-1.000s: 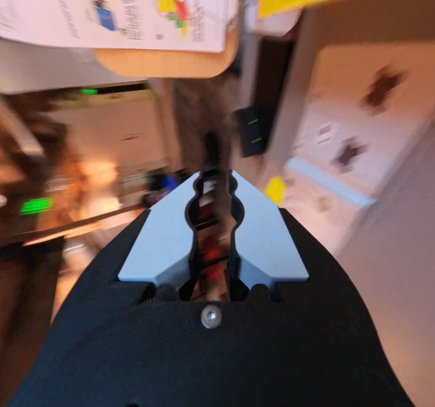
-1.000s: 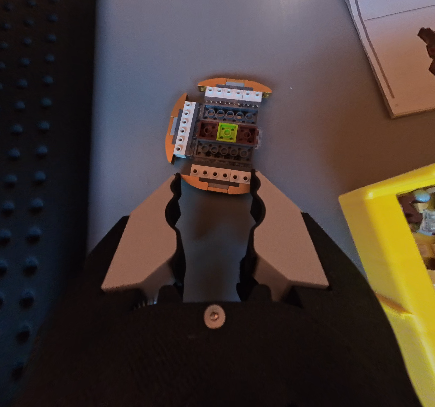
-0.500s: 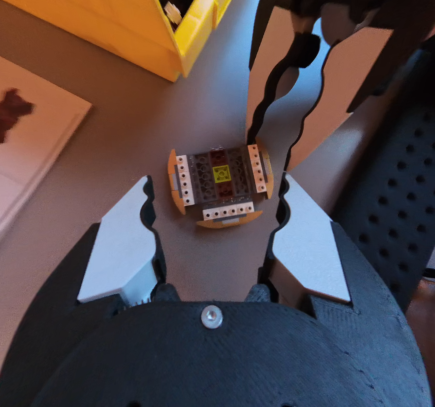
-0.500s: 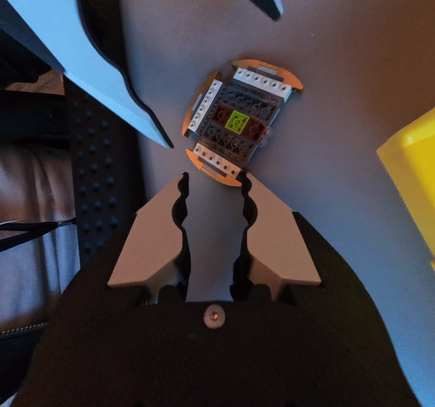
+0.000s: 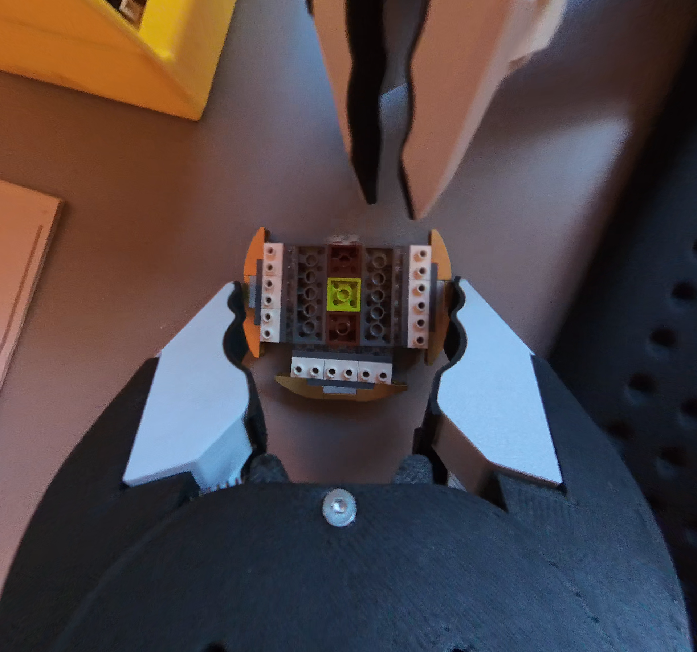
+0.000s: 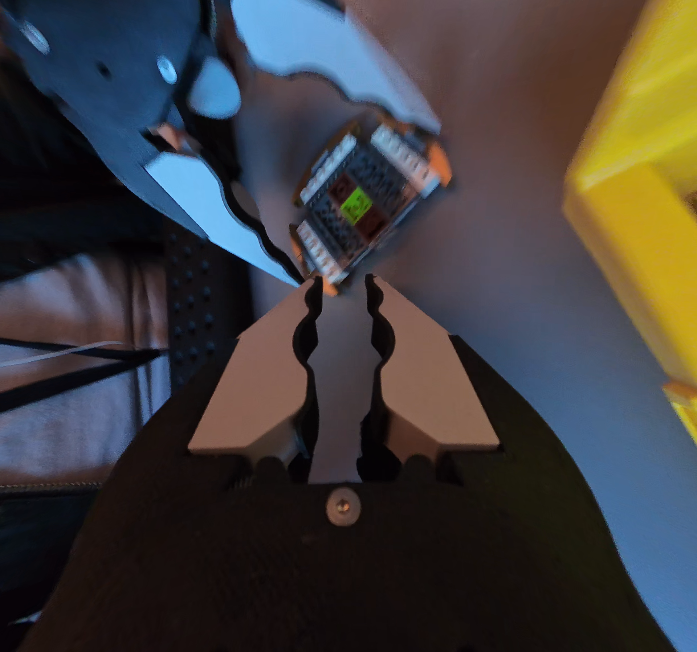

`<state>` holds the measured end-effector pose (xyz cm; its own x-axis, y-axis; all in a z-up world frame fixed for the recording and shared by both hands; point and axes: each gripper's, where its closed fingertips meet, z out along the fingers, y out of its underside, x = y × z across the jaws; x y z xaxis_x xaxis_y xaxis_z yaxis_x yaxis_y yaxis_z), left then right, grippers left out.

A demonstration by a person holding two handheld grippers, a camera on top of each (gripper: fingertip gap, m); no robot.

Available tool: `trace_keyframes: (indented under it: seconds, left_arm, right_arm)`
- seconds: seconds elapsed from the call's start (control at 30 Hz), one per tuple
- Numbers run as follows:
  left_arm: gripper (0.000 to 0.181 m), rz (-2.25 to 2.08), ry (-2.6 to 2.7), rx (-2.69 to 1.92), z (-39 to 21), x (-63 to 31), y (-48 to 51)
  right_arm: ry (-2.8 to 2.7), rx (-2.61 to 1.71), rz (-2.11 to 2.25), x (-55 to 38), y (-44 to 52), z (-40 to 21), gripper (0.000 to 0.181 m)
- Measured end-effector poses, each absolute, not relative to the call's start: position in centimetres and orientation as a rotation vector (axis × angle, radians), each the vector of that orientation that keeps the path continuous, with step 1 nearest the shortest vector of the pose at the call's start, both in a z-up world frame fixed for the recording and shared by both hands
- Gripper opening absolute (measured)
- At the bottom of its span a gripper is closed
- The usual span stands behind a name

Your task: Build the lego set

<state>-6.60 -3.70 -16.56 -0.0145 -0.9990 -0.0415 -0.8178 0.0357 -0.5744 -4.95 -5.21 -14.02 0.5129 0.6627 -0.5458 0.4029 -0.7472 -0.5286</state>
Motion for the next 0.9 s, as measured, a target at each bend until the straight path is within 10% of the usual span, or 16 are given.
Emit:
trace_keyframes:
  seconds: [0.9]
  left_arm:
    - [0.105,-0.402,1.885,-1.308,-14.2,-5.2,-4.2]
  right_arm:
    - [-0.536,-2.344,1.512,-5.1,-4.1,-12.6,0.006]
